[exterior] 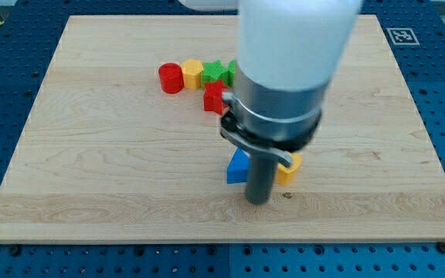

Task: Move the blue triangle closer to the red star

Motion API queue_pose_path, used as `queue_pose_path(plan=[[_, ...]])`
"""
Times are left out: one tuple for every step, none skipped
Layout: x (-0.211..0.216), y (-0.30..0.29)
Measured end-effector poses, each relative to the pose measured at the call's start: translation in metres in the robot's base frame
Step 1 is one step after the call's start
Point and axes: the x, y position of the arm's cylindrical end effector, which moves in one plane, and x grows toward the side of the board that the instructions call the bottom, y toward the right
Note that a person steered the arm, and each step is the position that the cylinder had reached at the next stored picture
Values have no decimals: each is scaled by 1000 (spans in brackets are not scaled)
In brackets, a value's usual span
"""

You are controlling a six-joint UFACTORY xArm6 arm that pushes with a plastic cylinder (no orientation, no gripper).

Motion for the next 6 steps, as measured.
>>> queue_pose_path(plan=[[-20,-28],[-20,-53],[-20,-80],[-26,-94],[-15,-99],[-10,-16]])
